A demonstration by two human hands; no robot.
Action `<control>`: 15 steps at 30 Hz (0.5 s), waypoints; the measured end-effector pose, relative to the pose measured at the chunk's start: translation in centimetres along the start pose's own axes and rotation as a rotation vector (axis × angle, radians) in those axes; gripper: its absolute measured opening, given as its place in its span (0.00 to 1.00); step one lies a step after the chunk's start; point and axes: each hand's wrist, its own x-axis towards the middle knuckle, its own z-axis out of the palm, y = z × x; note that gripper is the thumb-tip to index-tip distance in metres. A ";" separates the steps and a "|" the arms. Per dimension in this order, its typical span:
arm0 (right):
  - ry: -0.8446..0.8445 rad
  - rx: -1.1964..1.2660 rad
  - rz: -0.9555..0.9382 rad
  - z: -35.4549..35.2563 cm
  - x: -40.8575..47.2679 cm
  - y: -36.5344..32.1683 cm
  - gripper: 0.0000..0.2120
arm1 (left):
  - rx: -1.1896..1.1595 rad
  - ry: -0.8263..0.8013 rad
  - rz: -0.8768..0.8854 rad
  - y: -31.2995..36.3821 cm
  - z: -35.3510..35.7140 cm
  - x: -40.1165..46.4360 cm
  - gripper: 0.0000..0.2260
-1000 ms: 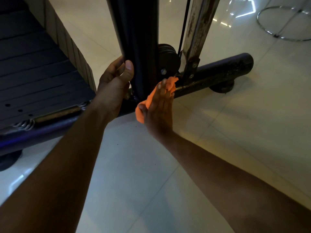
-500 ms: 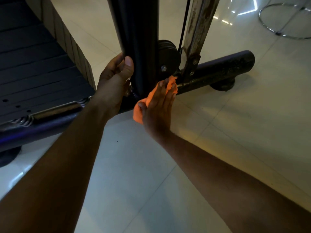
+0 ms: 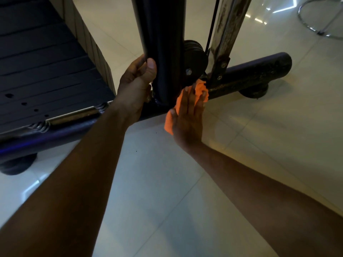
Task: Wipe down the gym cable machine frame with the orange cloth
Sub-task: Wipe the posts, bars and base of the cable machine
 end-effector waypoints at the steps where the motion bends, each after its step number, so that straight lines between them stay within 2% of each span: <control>1: 0.021 0.075 0.016 -0.2 0.4 -0.5 0.38 | -0.002 -0.001 -0.001 0.0 0.0 0.1 0.24; 3: 0.082 0.273 0.167 -0.3 1.2 -3.1 0.37 | -0.020 -0.001 -0.003 -0.2 -0.2 0.1 0.24; 5: 0.082 0.356 0.298 -0.3 1.6 -5.1 0.37 | -0.034 -0.010 -0.013 -0.3 -0.2 0.1 0.25; 6: 0.065 0.317 0.280 -0.4 1.4 -5.0 0.37 | -0.032 -0.014 -0.020 -0.3 -0.1 0.1 0.25; 10: -0.074 -0.065 -0.033 -1.5 0.4 -0.2 0.39 | -0.016 -0.007 -0.004 -0.3 -0.3 0.1 0.26; 12: -0.124 -0.081 -0.086 -2.5 0.4 1.0 0.37 | -0.003 -0.017 -0.001 -0.1 -0.2 0.0 0.25; 15: -0.162 0.059 -0.072 -4.4 0.8 1.3 0.30 | -0.020 0.008 -0.016 -0.2 0.3 -0.4 0.24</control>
